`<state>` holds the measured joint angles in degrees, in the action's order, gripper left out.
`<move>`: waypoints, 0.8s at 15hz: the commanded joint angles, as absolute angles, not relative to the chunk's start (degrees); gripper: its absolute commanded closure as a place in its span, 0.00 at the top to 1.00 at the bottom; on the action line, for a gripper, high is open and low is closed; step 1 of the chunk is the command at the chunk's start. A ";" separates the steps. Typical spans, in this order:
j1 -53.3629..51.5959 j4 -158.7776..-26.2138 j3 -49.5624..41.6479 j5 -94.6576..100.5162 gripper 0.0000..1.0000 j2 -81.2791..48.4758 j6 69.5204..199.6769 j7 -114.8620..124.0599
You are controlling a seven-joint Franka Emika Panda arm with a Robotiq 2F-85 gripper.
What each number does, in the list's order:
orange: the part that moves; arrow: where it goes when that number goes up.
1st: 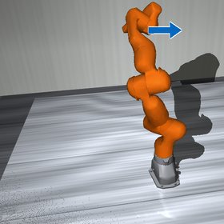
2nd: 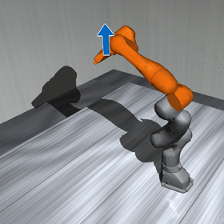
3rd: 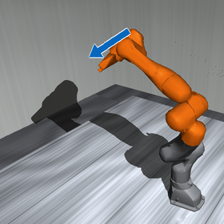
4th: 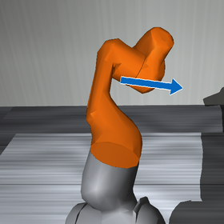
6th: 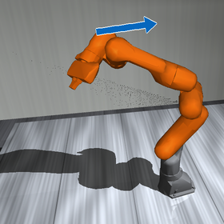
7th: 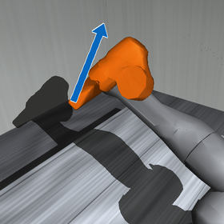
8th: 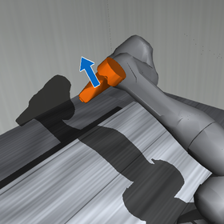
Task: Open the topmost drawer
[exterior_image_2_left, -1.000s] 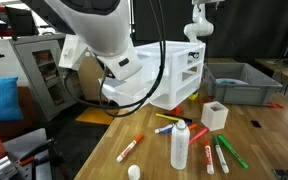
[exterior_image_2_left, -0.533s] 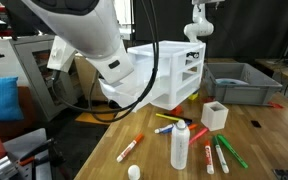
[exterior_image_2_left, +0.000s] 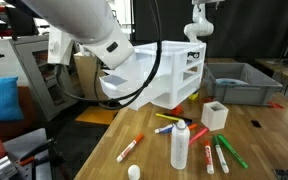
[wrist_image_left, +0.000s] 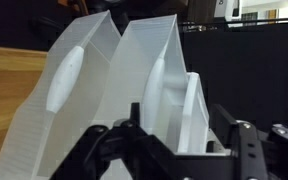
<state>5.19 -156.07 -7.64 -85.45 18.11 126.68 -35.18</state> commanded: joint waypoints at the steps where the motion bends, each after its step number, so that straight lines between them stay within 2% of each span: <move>1: 6.82 -161.56 -5.75 -88.66 1.00 28.08 129.43 -39.42; 5: 9.39 -159.69 -7.72 -85.02 1.00 30.19 125.45 -34.86; 12: 19.24 -158.98 -13.10 -61.01 1.00 40.85 117.44 -19.09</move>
<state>15.55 -158.98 -12.00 -69.21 36.52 121.88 -26.15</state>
